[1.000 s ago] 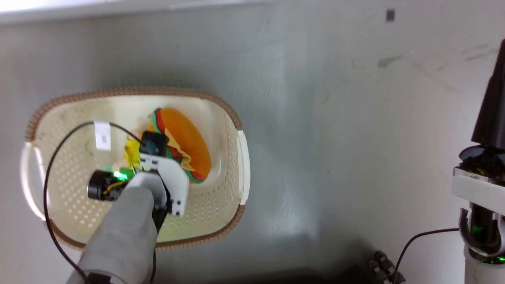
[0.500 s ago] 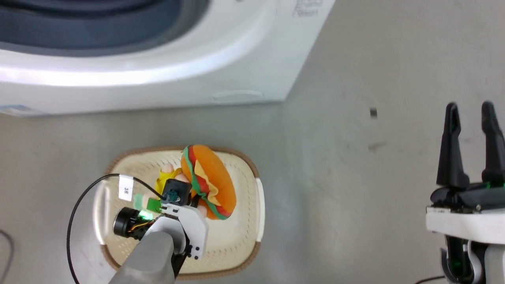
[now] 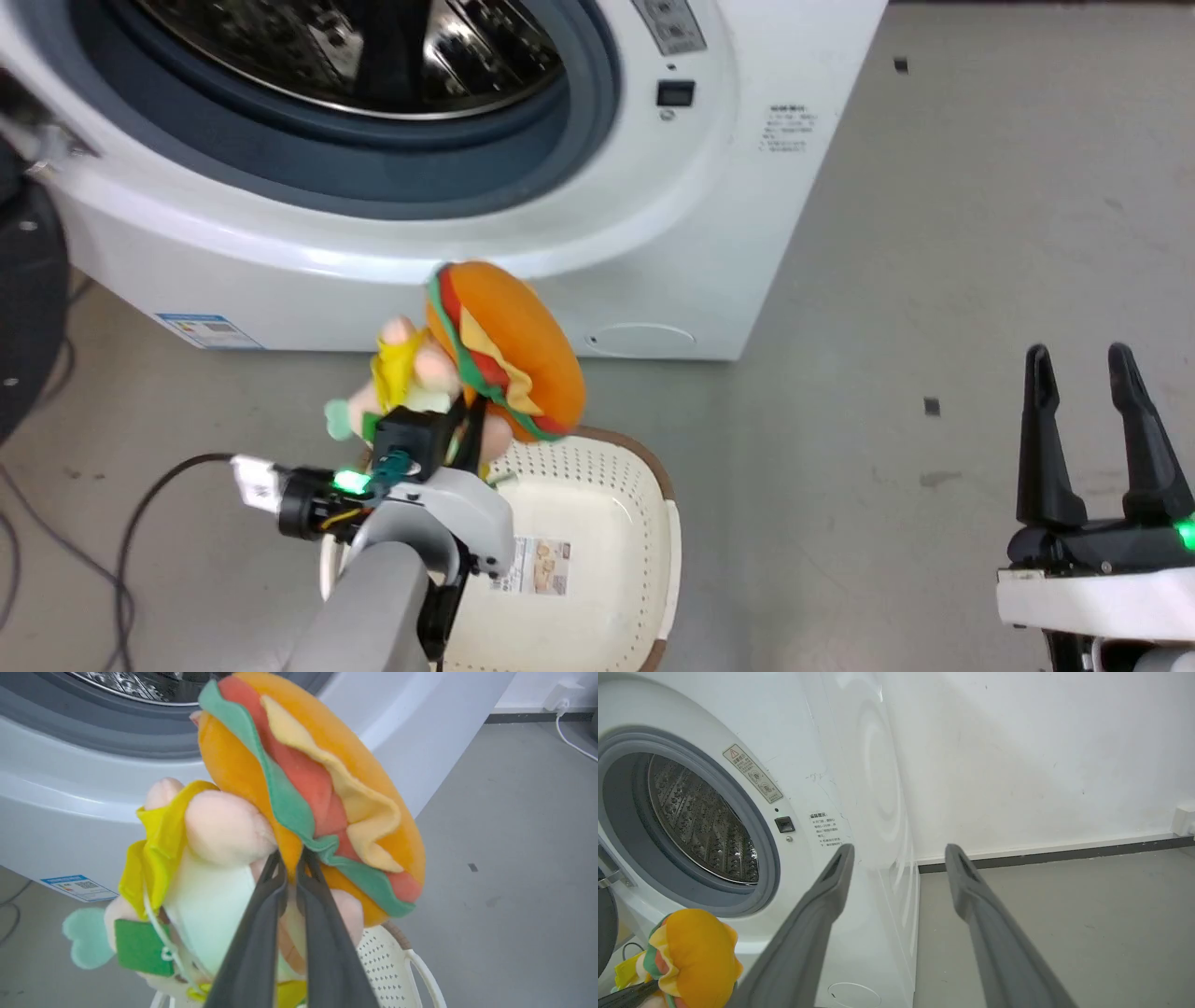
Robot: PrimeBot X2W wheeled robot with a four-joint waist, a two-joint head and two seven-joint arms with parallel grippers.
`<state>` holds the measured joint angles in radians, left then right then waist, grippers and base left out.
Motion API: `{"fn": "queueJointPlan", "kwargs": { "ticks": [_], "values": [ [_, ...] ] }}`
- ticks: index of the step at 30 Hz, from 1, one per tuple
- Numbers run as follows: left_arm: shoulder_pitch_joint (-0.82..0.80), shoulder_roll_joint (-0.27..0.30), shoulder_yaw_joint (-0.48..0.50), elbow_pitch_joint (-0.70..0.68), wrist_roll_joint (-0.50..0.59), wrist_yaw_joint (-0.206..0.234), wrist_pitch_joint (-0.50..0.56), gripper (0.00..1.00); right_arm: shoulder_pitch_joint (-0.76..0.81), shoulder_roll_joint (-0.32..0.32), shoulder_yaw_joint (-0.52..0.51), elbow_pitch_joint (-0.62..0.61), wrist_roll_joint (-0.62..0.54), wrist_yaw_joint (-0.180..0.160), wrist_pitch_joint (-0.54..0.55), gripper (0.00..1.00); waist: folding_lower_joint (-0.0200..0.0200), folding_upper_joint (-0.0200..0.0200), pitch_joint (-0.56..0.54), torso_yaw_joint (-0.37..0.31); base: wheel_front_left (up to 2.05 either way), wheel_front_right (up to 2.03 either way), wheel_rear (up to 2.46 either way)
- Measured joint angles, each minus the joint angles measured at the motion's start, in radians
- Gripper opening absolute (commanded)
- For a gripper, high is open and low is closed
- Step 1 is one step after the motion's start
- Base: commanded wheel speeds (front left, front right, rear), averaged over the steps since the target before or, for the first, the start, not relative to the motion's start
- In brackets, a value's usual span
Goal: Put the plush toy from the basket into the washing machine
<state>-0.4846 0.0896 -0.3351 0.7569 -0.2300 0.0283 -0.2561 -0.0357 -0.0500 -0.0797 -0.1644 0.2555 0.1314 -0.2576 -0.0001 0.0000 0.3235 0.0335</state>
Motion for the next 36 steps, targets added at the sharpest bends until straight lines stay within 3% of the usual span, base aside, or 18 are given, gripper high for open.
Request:
{"fn": "queueJointPlan", "kwargs": {
  "ticks": [7,14,25,36],
  "values": [
    [0.066,0.031,0.070,-0.252,0.019,0.052,0.000,0.00,0.015,0.000,-0.009,0.010,0.000,0.000,0.000,1.00,-0.0001,0.0000,-0.036,0.026,0.00,0.00,0.00],
    [0.044,0.045,0.147,-0.361,0.026,0.075,0.000,0.00,0.008,0.000,-0.002,0.010,0.000,0.000,0.000,1.00,0.0000,0.0000,0.003,0.017,0.00,0.00,0.00],
    [-0.267,0.090,0.229,-0.282,0.041,0.064,0.000,0.00,-0.090,0.000,0.014,-0.013,-0.004,0.000,0.000,1.00,0.0001,0.0000,0.167,-0.037,0.00,0.00,0.00],
    [-0.649,0.183,0.272,-0.107,0.046,0.040,0.002,0.00,-0.178,0.000,0.021,-0.030,0.031,0.000,0.000,1.00,0.0002,0.0000,0.375,-0.117,0.00,0.00,0.00]
  ]
}}
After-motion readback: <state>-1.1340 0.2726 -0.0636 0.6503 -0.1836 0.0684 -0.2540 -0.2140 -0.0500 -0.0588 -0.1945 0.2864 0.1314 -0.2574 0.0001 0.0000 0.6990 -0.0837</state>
